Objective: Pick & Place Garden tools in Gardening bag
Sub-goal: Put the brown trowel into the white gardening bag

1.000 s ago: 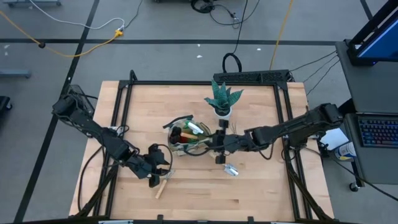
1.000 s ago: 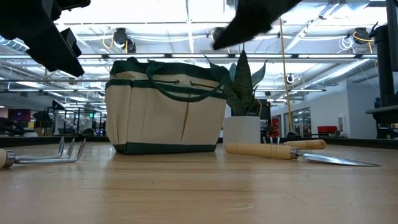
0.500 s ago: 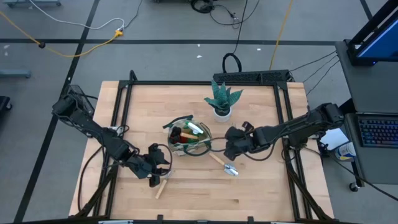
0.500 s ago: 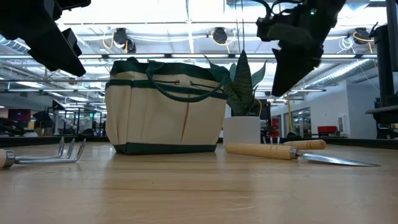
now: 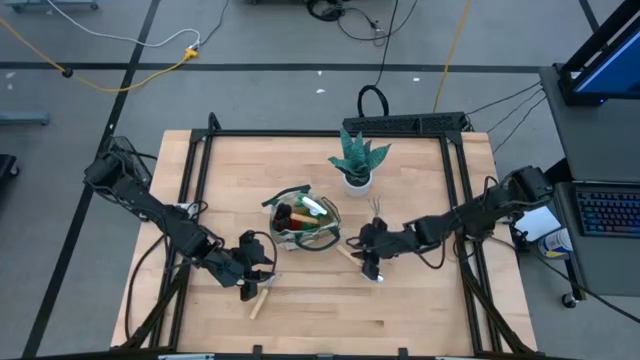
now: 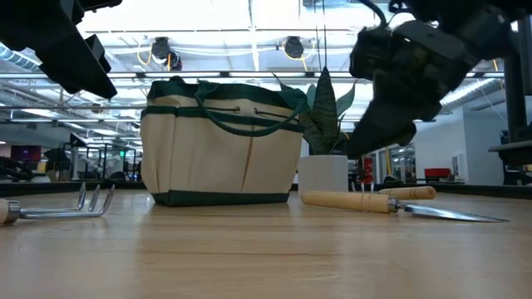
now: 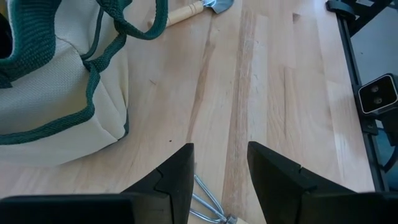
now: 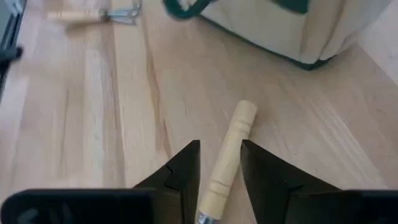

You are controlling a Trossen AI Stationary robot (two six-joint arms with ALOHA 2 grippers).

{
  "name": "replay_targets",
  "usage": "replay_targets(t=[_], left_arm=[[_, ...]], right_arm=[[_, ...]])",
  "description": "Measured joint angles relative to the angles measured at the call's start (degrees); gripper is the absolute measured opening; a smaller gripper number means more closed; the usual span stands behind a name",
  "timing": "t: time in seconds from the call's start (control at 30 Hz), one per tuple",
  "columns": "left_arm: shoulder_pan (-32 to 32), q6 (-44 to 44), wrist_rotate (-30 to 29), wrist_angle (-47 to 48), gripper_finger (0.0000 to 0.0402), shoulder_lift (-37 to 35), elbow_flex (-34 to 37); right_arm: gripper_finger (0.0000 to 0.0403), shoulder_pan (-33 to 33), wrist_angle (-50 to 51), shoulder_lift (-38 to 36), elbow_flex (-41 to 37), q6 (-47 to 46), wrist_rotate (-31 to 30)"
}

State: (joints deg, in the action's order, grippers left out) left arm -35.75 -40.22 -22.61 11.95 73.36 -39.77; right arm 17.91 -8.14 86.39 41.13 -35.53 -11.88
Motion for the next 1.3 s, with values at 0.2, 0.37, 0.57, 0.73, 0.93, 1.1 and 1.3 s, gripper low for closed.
replay_targets(t=[0.2,0.37,0.57,0.73,0.93,1.1,1.3], left_arm=[[0.0,0.0,0.0,-0.3,0.0152,0.0,0.0],[0.1,0.1,0.0,-1.7,0.0152,0.0,0.0],[0.4,1.6,0.0,-4.0,0.0152,0.0,0.0],[1.3,1.5,0.0,-4.4,0.0152,0.0,0.0],[2.2,2.1,0.5,-4.6,0.0152,0.0,0.0],[3.0,2.6,2.1,-4.8,0.0152,0.0,0.0],[3.1,3.7,2.1,-4.9,0.0152,0.0,0.0]], right_arm=[[0.0152,1.0,-0.4,0.8,-1.0,4.7,-2.2],[0.0172,1.5,-1.5,3.5,0.2,4.8,-2.8],[0.0158,2.2,-0.4,10.0,3.5,3.9,-1.5],[0.0155,0.9,0.2,13.5,4.0,3.2,-1.4],[0.0148,0.9,1.2,13.8,4.1,5.1,-3.5],[0.0099,0.7,3.0,13.5,4.0,6.9,-3.1],[0.0057,0.8,3.4,13.5,4.0,10.1,-3.2]])
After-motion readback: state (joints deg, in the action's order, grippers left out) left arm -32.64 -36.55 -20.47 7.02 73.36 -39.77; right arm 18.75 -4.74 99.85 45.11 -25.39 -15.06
